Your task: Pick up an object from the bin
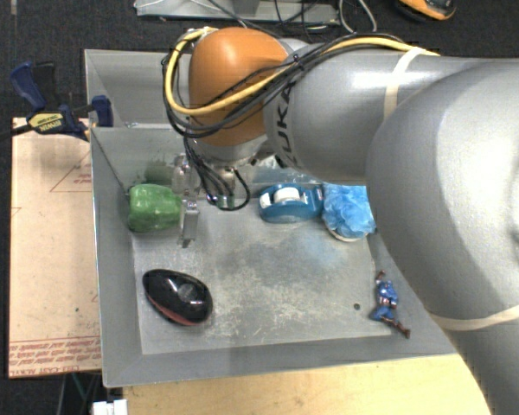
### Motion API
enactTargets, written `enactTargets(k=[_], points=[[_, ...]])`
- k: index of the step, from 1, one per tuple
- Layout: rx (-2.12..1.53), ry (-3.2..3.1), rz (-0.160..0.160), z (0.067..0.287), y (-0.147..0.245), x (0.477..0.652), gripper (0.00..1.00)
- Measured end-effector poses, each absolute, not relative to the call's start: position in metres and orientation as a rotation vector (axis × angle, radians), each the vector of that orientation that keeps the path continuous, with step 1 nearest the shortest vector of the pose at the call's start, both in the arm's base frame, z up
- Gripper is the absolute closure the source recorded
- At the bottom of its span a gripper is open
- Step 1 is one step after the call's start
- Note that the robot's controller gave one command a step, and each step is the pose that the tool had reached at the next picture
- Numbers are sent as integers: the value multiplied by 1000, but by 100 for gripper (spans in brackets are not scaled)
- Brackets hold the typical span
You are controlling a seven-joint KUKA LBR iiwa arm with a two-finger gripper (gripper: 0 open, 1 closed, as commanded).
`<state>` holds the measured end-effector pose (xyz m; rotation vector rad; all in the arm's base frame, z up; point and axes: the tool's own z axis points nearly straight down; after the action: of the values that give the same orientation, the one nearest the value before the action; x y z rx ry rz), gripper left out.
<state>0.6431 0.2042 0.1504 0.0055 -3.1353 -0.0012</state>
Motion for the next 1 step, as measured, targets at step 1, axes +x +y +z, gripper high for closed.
enactTargets(k=[1], points=[[-1, -3143, -3, 156, 203, 645, 0]])
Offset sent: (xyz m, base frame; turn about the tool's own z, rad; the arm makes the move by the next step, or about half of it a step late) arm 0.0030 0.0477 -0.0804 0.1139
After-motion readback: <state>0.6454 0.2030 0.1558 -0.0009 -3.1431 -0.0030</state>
